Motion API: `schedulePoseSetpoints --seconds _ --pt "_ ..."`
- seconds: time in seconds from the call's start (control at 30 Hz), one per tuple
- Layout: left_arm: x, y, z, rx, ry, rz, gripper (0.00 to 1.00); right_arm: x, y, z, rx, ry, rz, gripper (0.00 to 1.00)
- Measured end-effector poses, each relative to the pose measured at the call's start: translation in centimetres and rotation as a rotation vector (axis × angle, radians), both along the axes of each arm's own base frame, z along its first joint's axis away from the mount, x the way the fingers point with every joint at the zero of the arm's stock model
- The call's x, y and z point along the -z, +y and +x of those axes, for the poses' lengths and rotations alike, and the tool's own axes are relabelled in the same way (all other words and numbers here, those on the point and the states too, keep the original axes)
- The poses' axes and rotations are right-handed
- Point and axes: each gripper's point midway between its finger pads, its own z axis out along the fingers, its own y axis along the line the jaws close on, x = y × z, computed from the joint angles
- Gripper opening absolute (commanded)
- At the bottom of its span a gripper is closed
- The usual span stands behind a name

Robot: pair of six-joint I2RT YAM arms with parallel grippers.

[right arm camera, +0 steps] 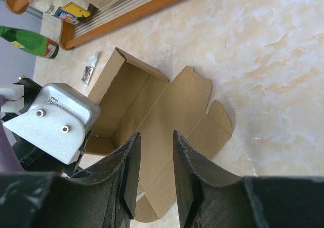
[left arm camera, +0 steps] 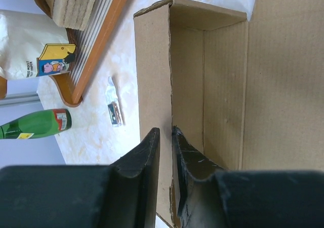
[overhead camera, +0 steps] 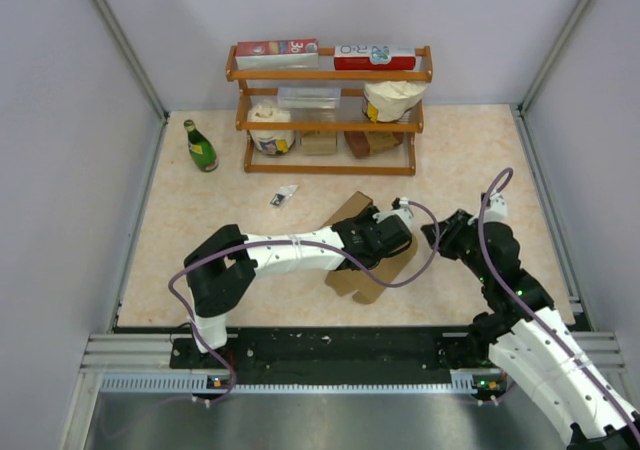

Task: Fold the paper box

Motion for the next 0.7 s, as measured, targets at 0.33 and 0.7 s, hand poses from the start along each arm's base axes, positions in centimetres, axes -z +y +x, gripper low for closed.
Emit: schedulePoseSetpoints --seconds 0.33,0.7 --pt "-0.1 -0.1 0.3 0.007 -0.005 -0.001 0.09 -0.8 -0.1 0.0 -0.002 -0.012 -0.014 0.31" --pt "0.6 0.9 1.9 -0.006 0.054 -0.022 0.07 -1.4 -0.1 0.1 -0.003 -0.021 -0.011 0.31"
